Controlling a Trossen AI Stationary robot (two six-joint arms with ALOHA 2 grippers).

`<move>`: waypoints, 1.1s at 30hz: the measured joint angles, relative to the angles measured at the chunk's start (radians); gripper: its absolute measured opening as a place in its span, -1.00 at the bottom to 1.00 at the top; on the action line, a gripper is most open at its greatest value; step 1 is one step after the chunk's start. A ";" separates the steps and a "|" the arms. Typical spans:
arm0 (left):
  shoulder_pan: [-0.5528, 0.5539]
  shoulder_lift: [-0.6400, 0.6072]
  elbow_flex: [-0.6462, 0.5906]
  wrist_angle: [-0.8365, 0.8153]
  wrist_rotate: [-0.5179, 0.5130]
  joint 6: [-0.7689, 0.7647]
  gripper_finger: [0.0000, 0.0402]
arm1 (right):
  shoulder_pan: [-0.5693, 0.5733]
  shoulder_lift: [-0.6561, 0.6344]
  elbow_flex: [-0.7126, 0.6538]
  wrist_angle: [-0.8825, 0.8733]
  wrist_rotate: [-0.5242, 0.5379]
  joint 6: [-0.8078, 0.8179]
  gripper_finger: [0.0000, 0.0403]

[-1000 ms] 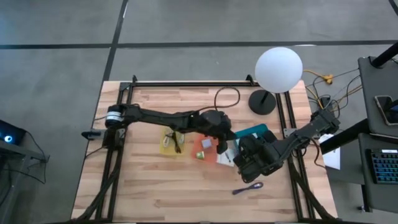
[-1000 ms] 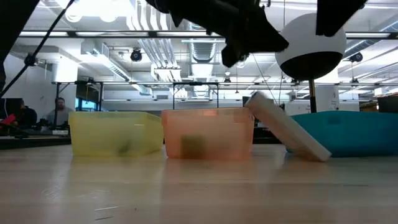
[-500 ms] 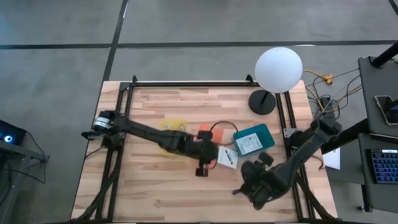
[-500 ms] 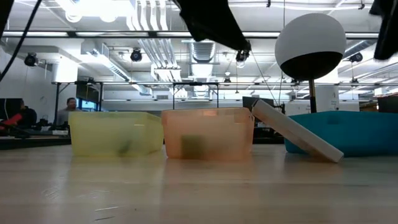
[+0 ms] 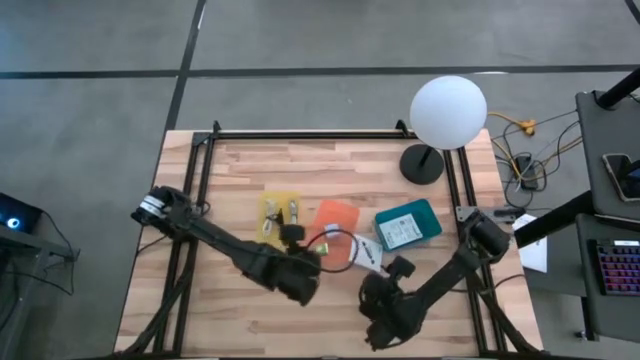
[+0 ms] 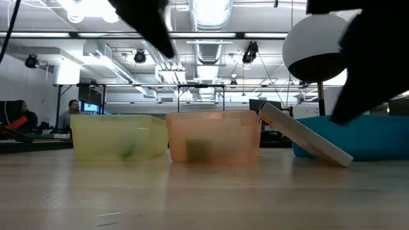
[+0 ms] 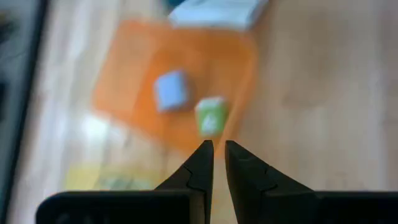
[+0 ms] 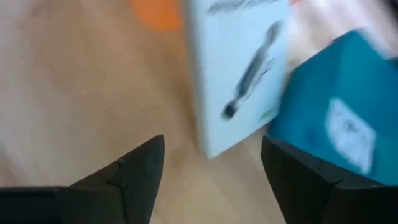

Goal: Pick and place items into bin
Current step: Put the top white card reader box into the blue bin

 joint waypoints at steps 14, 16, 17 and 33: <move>-0.057 -0.019 -0.140 -0.341 -0.159 -0.356 -0.87 | -0.054 0.063 0.046 0.005 0.113 0.014 0.38; -0.062 -0.018 -0.171 -0.341 -0.159 -0.355 -0.87 | -0.071 0.063 0.046 0.004 0.108 -0.018 0.37; -0.065 -0.017 -0.184 -0.341 -0.158 -0.355 -0.87 | -0.078 0.061 0.046 0.004 0.108 -0.023 0.36; -0.078 -0.019 -0.226 -0.331 -0.162 -0.355 -0.87 | -0.110 0.066 0.062 0.106 0.056 -0.093 0.33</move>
